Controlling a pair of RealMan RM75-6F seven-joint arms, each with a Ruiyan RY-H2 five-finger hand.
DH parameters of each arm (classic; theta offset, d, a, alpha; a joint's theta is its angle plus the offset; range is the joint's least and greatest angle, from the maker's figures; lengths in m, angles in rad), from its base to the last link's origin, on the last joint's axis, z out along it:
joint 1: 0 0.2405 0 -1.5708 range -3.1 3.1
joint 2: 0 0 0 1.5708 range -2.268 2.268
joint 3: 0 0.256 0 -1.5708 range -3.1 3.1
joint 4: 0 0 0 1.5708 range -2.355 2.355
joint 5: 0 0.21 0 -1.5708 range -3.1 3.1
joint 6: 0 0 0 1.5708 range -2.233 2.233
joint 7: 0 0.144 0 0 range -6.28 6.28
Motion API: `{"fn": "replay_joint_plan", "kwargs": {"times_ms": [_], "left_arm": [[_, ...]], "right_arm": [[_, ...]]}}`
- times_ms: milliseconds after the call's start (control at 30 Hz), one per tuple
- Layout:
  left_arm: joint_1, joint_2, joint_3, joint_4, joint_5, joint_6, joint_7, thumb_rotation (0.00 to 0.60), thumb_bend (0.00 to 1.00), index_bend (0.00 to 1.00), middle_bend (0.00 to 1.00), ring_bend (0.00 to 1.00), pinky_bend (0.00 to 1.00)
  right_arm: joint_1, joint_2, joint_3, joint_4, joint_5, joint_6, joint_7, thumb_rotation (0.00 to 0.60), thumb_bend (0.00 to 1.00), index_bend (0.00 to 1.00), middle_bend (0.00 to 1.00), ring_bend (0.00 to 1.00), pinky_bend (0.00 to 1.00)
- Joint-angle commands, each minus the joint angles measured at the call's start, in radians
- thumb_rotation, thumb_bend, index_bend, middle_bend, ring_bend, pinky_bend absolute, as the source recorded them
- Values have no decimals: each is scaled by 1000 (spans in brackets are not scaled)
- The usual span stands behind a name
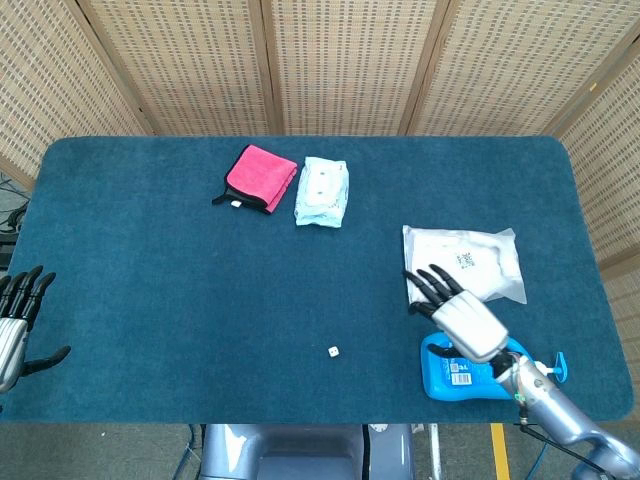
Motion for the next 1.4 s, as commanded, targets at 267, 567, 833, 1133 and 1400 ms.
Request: {"fn": "replay_joint_plan", "kwargs": {"times_ms": [267,567,833,1133,1400], "left_arm": [[-4,1,-2,7,-17,-15,-11,600,0,0,0,0,0],[-6,7,-6,7,-28,-18,-24,600,0,0,0,0,0],[-11,12,-9,8,-40,-30,-32,600,0,0,0,0,0],[-13,18,-14,10,-52,-36,-48,600,0,0,0,0,0],[-16,16,-14,9,-58,-43,-41,600,0,0,0,0,0]], "right_arm": [[97,-159,18,-84,180,-217,-211,600,311,382,0,0,0],[160,-295,35,-43,352,-301,-439,600,311,391,0,0,0],[223,-409,35,32,471,-343,-546,600,312,397,0,0,0],[262,-455,25,61,540,-338,-588,600,311,397,0,0,0],[284,-482,16,86,574,-320,-599,600,333,407,0,0,0]]}}
